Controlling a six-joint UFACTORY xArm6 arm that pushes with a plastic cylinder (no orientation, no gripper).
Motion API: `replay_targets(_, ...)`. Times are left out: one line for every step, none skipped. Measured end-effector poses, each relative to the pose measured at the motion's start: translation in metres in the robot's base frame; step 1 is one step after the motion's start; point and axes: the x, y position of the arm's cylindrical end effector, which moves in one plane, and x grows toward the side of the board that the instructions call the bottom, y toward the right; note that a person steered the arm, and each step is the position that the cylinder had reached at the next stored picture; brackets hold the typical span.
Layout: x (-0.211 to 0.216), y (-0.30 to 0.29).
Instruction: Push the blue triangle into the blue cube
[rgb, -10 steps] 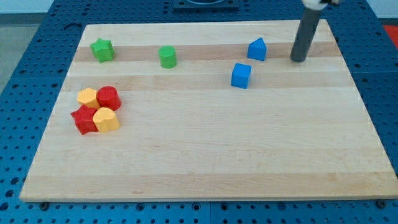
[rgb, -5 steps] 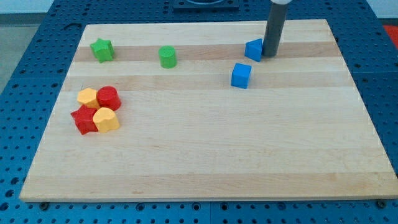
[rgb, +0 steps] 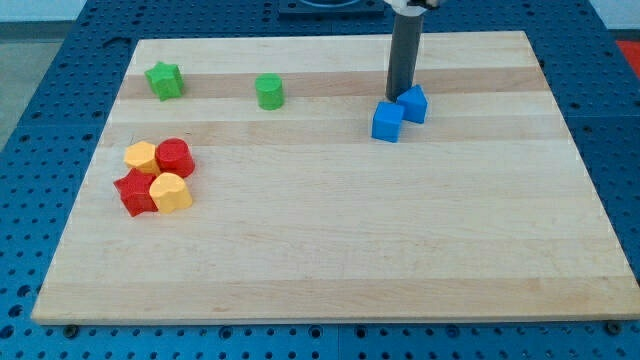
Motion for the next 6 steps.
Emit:
replay_targets(-0.011, 0.015)
replay_targets(-0.019, 0.037)
replay_targets(-0.014, 0.05)
replay_targets(-0.003, 0.05)
replay_targets(0.006, 0.049)
replay_targets(0.006, 0.026)
